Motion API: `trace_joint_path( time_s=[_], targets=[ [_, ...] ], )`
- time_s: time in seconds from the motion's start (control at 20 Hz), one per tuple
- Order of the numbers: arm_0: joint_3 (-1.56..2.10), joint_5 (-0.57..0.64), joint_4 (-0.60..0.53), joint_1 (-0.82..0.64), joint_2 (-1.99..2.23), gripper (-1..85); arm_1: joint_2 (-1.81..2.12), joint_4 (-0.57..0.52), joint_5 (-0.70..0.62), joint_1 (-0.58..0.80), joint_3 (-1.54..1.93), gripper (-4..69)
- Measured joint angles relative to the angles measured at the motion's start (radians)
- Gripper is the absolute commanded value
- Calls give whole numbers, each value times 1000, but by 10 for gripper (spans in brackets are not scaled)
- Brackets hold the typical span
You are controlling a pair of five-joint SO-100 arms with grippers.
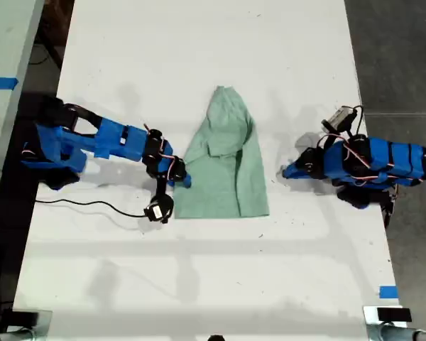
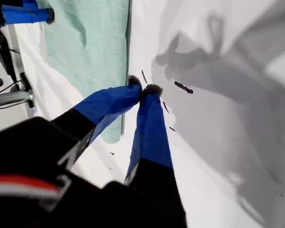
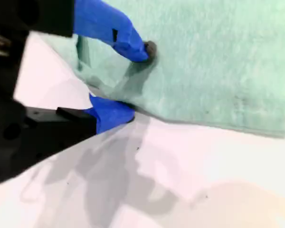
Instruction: Fold t shirt
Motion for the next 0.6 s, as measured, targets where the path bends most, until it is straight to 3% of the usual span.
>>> trace_joint_path(
  time_s=[0.15,0.35,0.45,0.6],
  targets=[
    [-35,-52,44,-9,0,-3,0,0,0,0,0,22],
    [-109,-66,213,-14,80,-3,0,0,0,0,0,22],
    [-225,-51,276,-20,86,-3,0,0,0,0,0,22],
    [-502,18,276,-21,-61,-3,0,0,0,0,0,22]
  ],
)
